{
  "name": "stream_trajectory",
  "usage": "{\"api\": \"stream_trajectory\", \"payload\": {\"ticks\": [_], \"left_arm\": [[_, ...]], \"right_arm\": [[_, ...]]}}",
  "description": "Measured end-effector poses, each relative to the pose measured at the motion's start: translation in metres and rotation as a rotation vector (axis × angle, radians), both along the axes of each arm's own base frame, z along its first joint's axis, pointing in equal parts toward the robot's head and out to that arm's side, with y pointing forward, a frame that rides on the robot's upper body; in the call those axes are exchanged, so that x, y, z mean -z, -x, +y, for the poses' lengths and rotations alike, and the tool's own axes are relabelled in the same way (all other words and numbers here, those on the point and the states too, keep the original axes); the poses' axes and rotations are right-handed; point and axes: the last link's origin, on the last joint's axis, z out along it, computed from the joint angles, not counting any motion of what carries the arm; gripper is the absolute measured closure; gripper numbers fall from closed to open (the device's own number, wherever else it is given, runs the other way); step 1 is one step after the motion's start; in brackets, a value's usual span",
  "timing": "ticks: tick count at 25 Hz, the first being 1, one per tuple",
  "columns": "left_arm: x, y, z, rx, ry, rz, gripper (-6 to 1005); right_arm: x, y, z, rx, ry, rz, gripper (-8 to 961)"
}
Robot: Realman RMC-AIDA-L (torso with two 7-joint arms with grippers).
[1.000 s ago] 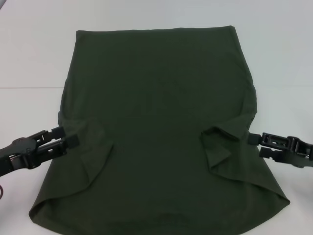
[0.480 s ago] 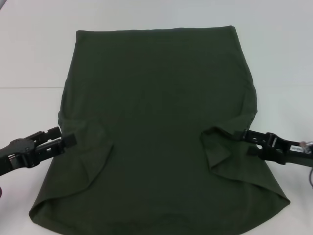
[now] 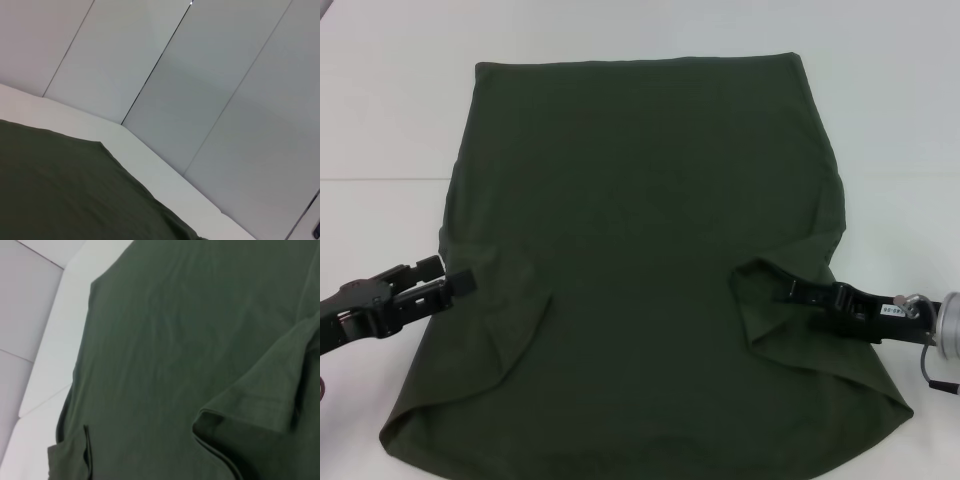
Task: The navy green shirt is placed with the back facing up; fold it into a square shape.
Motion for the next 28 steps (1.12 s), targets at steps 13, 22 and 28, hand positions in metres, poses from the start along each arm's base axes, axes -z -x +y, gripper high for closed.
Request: {"api": "stream_trajectory", "payload": {"ticks": [13,22,28], "left_arm": [[0.000,0.000,0.000,-0.002,0.002,-0.003,124],[0.002,0.000,-0.001,-0.005,0.004,-0.007,124],[0.004,0.000,-0.003,-0.005,0.009,-0.014,123]], "right_arm": [[0.014,0.011,0.005,-0.022,0.027,-0.042,9],[0.027,0.027,0.010,-0.069,0.043,-0.042,9],[0.024,0.046,0.012,-0.162,0.023,0.026,10]]}}
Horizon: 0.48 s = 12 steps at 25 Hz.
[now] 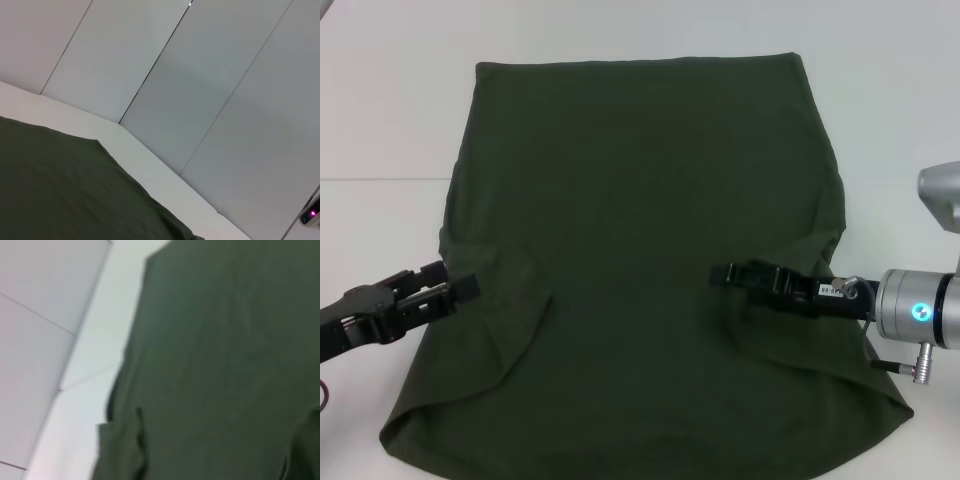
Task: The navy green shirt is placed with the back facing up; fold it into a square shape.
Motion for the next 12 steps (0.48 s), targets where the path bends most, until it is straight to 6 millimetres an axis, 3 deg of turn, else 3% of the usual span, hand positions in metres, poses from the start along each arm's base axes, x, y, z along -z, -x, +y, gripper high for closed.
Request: {"api": "stream_trajectory", "payload": {"ticks": [7,12], "left_arm": [[0.001,0.000,-0.001,-0.001,0.002,-0.004,124],[0.000,0.001,-0.002,-0.024,0.024,-0.016,124]], "right_arm": [[-0.020,-0.006,-0.007,-0.009,-0.054,0.109,10],[-0.032,-0.024,-0.018,-0.005,-0.066,0.097,11]]}}
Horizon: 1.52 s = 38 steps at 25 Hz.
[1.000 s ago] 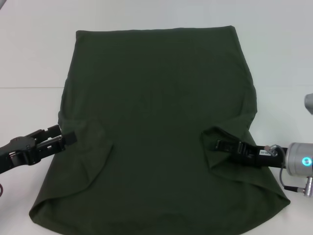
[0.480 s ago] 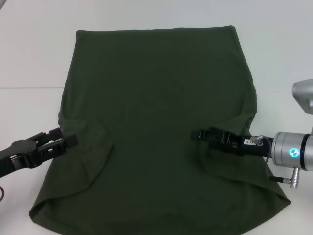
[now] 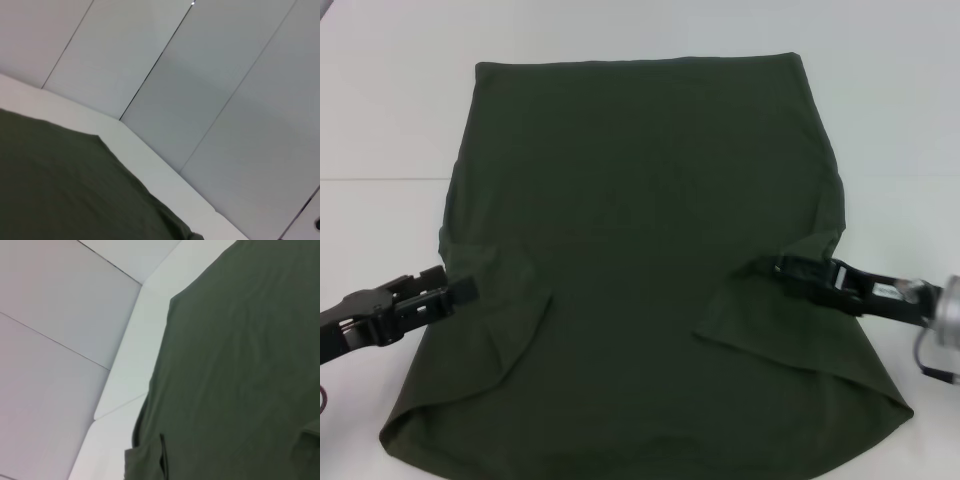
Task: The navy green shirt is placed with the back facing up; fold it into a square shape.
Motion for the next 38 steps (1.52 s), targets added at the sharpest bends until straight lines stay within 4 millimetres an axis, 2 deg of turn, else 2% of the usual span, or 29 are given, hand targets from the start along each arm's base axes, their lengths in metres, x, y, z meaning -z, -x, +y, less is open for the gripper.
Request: {"api": "stream_trajectory", "payload": {"ticks": [3,9,12,17,23,38], "left_arm": [[-0.007,0.005,0.000,-0.053,0.039,-0.019,124],[-0.022,0.026,0.004,-0.296,0.234,0.015,123],[-0.025,0.039,0.005,-0.428,0.330,0.099,123],[-0.031,0.044,0.005,-0.538,0.441,0.198,124],[-0.030,0.045,0.002,-0.585,0.525,0.256,124],[-0.027,0.042,0.009,-0.600,0.533,0.287,124]], "right_arm": [[-0.013,-0.009,-0.013,-0.054,-0.016,-0.001,11],[-0.037,-0.024,-0.047,-0.235,-0.017,-0.035,10],[-0.038,-0.032,-0.060,-0.309,0.029,-0.102,10],[-0.030,-0.038,-0.077,-0.522,0.051,-0.228,9],[-0.020,-0.037,-0.081,-0.674,0.024,-0.316,10],[-0.014,-0.031,-0.079,-0.858,-0.027,-0.412,11]]}}
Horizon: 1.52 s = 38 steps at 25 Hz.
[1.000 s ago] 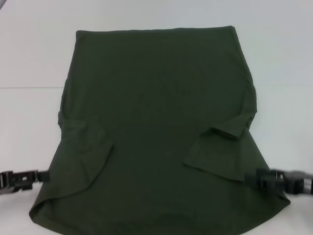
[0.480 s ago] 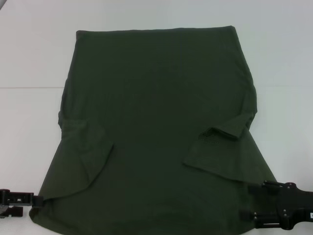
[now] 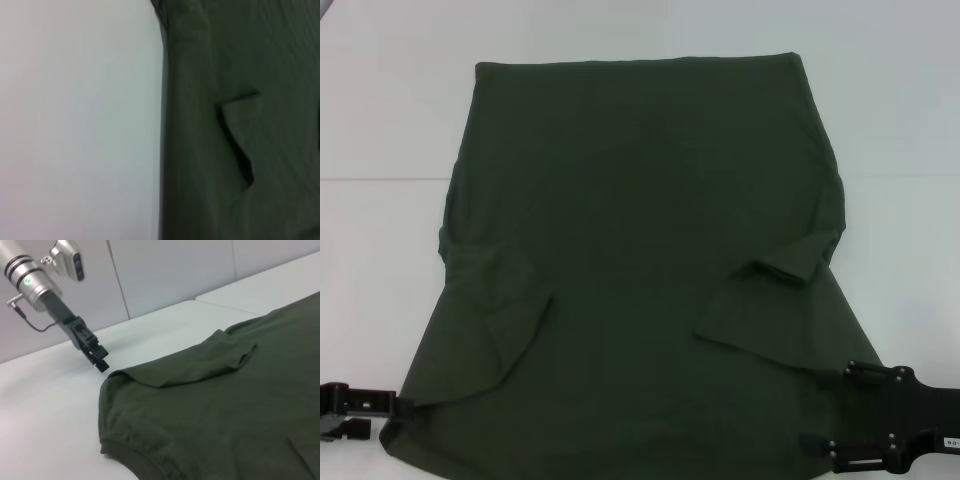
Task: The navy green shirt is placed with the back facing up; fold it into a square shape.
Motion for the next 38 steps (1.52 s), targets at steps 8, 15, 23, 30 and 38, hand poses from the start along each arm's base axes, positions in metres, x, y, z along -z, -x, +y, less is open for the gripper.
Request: {"api": "stream_trajectory", "payload": {"ticks": [8,15,23,30,38], "left_arm": [[0.006,0.002,-0.001,-0.020,0.028,0.028,123],[0.007,0.002,0.001,-0.022,0.021,0.035,124],[0.013,0.002,0.004,-0.022,0.027,0.036,123],[0.015,-0.001,0.007,-0.014,0.029,0.034,123],[0.020,-0.007,0.010,-0.003,0.035,0.025,123]], "right_arm": [[0.002,0.004,-0.001,-0.046,-0.034,-0.019,9],[0.003,0.005,0.001,-0.051,-0.034,-0.017,11],[0.002,0.005,0.000,-0.047,-0.030,-0.013,9],[0.002,0.005,0.000,-0.045,-0.029,-0.011,10],[0.002,0.006,0.001,-0.044,-0.032,-0.012,10]]}}
